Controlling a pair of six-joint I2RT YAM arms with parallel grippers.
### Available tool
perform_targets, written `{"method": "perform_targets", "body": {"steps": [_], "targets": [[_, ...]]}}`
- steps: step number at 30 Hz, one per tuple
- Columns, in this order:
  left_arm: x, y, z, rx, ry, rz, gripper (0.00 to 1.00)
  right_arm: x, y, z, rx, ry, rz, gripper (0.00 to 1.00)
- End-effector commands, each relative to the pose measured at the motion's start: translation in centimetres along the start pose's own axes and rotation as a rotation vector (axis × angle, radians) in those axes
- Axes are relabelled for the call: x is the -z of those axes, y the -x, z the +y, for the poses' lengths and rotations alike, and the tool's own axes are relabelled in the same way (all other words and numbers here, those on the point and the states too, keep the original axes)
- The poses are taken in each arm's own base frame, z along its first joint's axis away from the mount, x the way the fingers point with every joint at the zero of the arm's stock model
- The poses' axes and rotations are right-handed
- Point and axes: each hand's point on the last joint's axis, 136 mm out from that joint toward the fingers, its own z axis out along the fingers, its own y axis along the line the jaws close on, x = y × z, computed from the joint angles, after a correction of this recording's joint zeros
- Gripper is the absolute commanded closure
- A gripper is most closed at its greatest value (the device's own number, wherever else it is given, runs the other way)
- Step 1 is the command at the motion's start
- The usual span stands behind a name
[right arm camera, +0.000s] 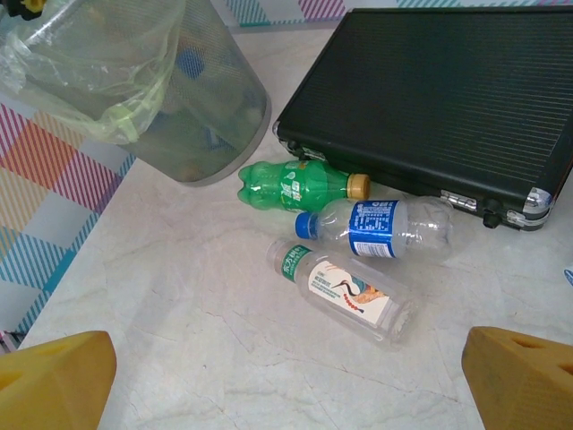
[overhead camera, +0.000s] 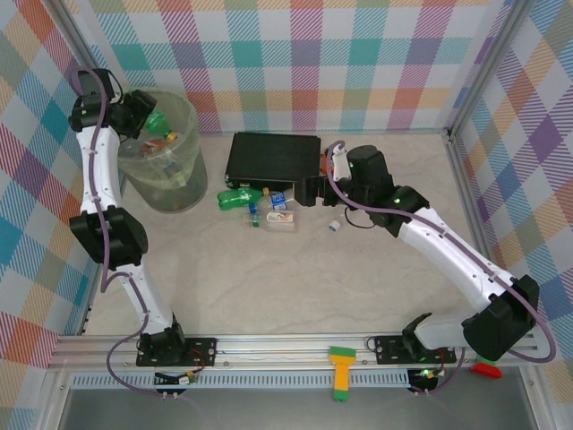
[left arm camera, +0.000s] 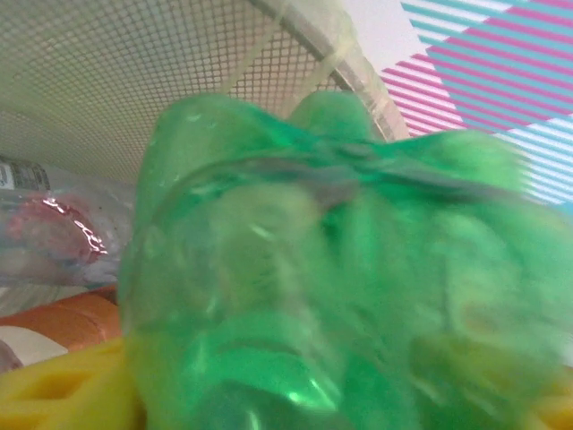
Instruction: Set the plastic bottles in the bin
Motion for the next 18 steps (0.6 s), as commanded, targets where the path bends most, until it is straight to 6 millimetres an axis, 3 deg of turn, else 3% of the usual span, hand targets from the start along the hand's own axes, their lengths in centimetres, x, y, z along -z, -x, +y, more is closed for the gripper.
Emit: {"method": "perform_targets", "body": {"steps": [1, 2, 12, 18], "targets": [[1.8, 0.3, -1.0, -0.041, -0.004, -0.018, 0.05, 0.2, 0.6, 0.7, -0.015, 0.015, -0.013, 0.01], [2.1, 0.5, -1.0, -0.046, 0.002, -0.027, 0.00, 0.2, 0.5, 0.6, -0.015, 0.016, -0.011, 0.01], [5.4, 0.8, -3.0, -0.057, -0.037, -0.077, 0.00, 0.3, 0.2, 0.4, -0.019, 0.011, -0.012, 0.01], [7.4, -1.2, -6.0, -0.117, -0.084, -0.075, 0.00, 0.4, -0.3, -1.7, -0.043, -0.101, -0.014, 0.01]]}}
